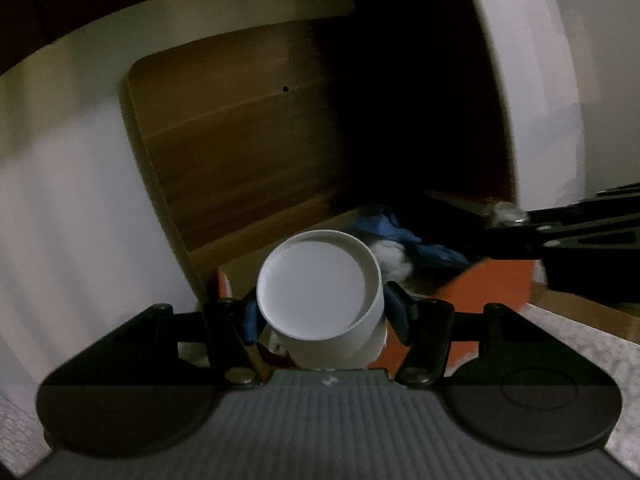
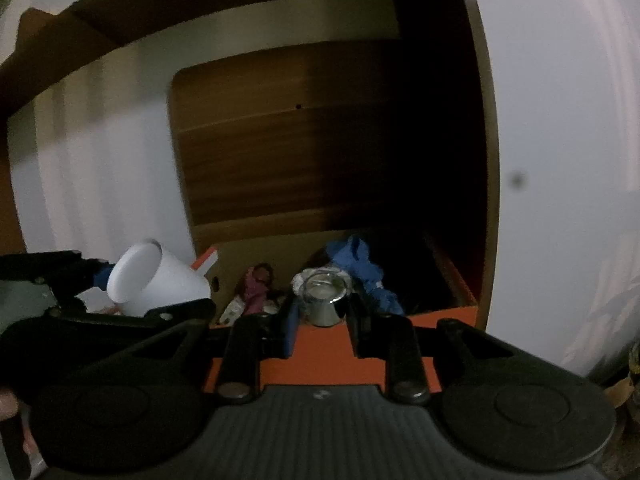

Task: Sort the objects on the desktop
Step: 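Carry the cylinder and metal cup into the orange box and release both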

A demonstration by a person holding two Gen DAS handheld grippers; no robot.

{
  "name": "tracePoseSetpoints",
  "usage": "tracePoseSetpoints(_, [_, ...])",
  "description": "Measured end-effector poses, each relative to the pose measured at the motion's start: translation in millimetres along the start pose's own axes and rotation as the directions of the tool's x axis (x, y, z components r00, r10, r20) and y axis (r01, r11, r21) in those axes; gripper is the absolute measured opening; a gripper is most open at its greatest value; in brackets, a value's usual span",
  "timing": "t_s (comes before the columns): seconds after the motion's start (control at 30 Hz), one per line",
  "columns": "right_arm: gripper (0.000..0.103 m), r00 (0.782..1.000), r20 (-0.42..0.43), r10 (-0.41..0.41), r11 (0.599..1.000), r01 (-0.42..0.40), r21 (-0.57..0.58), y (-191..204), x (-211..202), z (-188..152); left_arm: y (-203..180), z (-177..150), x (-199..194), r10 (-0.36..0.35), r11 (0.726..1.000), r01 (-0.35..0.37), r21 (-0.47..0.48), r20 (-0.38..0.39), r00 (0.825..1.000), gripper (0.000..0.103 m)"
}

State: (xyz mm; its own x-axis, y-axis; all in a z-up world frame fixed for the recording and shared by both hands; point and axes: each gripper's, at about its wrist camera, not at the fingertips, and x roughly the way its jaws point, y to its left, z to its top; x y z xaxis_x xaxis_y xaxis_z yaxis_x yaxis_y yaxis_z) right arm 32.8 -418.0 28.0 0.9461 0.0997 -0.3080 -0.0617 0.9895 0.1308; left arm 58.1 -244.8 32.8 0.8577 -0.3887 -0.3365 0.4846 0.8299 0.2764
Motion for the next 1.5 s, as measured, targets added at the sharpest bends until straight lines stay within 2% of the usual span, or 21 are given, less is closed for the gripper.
tracePoseSetpoints(0.37, [0.024, 0.998, -0.012, -0.062, 0.997, 0.061, -0.039, -8, 49, 26, 15, 21, 49, 0.137, 0.991, -0.137, -0.01, -0.031, 0.99, 0.06])
tracePoseSetpoints(0.7, [0.024, 0.992, -0.031, -0.125, 0.99, 0.123, -0.067, -12, 90, 44, 26, 39, 90, 0.234, 0.969, -0.24, -0.06, -0.099, 0.967, 0.06])
tracePoseSetpoints(0.83, [0.024, 0.989, -0.043, -0.141, 0.988, 0.137, -0.069, -12, 107, 50, 35, 44, 103, 0.244, 0.962, -0.258, -0.09, -0.142, 0.959, 0.06])
tracePoseSetpoints(0.97, [0.024, 0.988, -0.059, -0.144, 0.989, 0.141, -0.054, -14, 119, 51, 35, 46, 114, 0.266, 0.956, -0.281, -0.085, -0.154, 0.952, 0.06])
tracePoseSetpoints(1.23, [0.024, 0.978, -0.123, -0.169, 0.985, 0.166, -0.037, -22, 149, 43, 36, 38, 136, 0.225, 0.956, -0.259, -0.136, -0.223, 0.949, 0.06])
tracePoseSetpoints(1.5, [0.024, 0.972, -0.158, -0.176, 0.984, 0.174, -0.028, -29, 162, 38, 44, 37, 151, 0.21, 0.954, -0.263, -0.144, -0.301, 0.93, 0.06])
